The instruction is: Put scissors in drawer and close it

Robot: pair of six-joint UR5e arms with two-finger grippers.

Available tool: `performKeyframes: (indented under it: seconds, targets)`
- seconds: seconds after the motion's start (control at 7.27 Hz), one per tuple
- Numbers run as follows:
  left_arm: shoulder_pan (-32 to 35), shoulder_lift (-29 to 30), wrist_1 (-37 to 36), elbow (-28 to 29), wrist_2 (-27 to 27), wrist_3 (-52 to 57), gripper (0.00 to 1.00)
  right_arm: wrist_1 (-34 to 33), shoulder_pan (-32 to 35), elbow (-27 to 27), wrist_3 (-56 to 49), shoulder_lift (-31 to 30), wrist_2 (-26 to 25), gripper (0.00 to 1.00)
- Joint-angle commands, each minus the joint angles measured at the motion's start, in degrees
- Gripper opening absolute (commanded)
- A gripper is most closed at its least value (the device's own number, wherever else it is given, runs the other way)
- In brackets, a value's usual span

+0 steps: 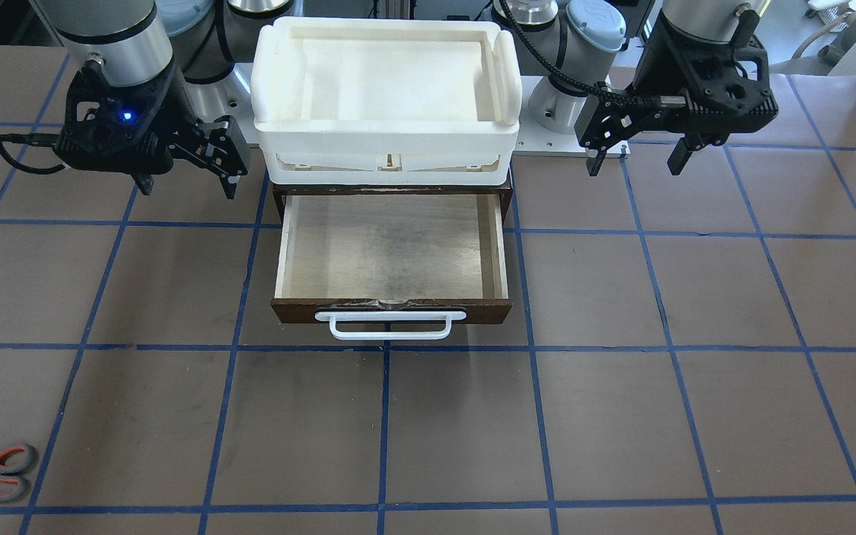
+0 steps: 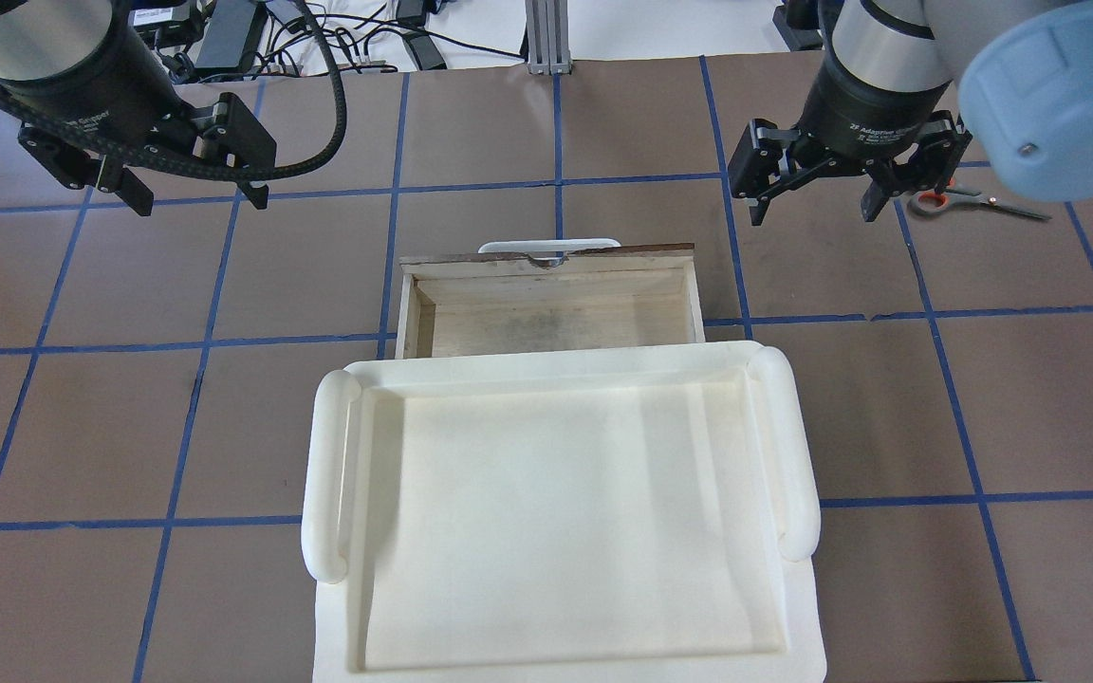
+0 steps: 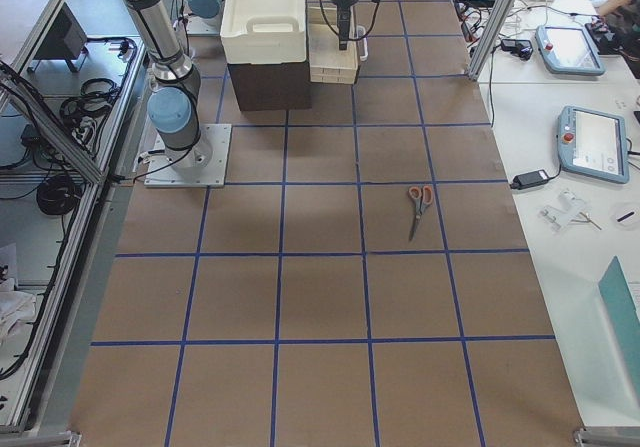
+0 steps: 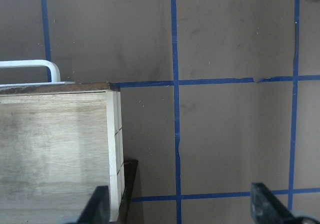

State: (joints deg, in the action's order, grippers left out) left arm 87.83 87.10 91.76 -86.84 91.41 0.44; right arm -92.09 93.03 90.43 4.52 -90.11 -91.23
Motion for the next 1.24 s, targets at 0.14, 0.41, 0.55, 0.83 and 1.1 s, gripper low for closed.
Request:
performKeyframes:
  seconds: [0.14, 0.41, 0.55, 0.83, 1.1]
  targets:
    - [0.1, 0.0, 0.0, 0.0, 0.0, 0.0, 1.00, 0.1, 0.0, -0.1, 0.5, 0.0, 0.4, 1.00]
    - [0.1, 0.0, 0.1, 0.0, 0.0, 0.0, 1.00, 0.4, 0.0, -0.1, 0.8, 0.0, 0.2, 1.00]
    - [0.1, 0.0, 0.1, -0.1, 0.0, 0.0, 1.00, 0.3, -0.1, 0.0, 0.2, 0.0, 0.0, 1.00]
    - [0.1, 0.0, 0.1, -0.1, 0.0, 0.0, 1.00, 0.2, -0.5, 0.0, -0.2, 0.1, -0.3, 1.00]
    - [0.0, 0.0, 0.1, -0.1, 0.0, 0.0, 1.00, -1.3, -4.5, -0.2, -11.3, 1.0, 0.0, 1.00]
